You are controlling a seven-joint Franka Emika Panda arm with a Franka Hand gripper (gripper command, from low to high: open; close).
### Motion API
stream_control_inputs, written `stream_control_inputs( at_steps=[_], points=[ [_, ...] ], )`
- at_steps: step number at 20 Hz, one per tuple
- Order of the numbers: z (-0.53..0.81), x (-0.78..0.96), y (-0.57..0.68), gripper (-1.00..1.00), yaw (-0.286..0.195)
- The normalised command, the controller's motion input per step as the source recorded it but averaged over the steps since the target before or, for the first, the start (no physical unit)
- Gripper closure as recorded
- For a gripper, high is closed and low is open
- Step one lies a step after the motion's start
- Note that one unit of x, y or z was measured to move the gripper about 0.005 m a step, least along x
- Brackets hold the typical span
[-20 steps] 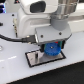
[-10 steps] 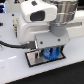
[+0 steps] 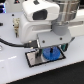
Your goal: Insert the blue gear onto the right peg, followed by the red gear
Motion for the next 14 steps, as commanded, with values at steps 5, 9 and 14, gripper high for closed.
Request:
stream_control_inputs(
  at_steps=[5,9,14],
  points=[
    [0.24,-0.45,0.19,-1.00,0.000],
    [0.05,-0.56,0.26,-1.00,0.000],
    [-0.07,-0.49,0.27,-1.00,0.000]
  ],
)
